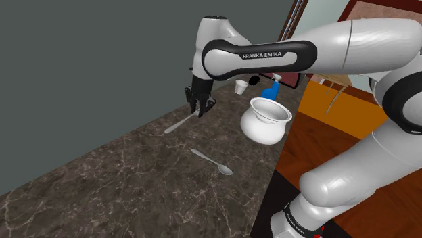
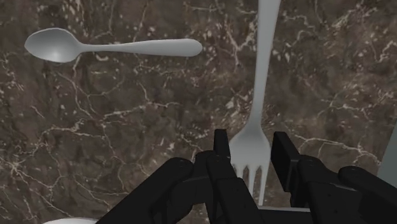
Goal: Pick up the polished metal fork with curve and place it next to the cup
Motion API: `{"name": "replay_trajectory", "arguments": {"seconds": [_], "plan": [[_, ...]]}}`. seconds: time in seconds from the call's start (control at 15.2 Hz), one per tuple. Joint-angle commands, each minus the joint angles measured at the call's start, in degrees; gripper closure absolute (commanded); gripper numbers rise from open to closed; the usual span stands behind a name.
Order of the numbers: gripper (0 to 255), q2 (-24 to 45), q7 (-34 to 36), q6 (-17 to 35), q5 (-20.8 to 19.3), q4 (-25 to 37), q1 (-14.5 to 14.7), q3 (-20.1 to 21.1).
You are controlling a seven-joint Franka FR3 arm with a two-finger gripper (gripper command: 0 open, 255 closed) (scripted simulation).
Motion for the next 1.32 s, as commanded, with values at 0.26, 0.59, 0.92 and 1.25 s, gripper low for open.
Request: {"name": "replay_trajectory", "arguments": {"seconds": [0.26, 0.59, 0.92, 1.25], "plan": [[255, -1.9, -8.7, 0.5, 1.0, -1.9, -3.2, -5.1], [255, -1.7, -15.6, 1.1, 0.6, -2.2, -6.0, -9.2], [255, 0.1, -21.7, 1.5, -0.6, -1.0, -9.1, -12.9], [255, 3.2, -27.1, 1.5, -2.3, 1.9, -12.0, -16.1]]}}
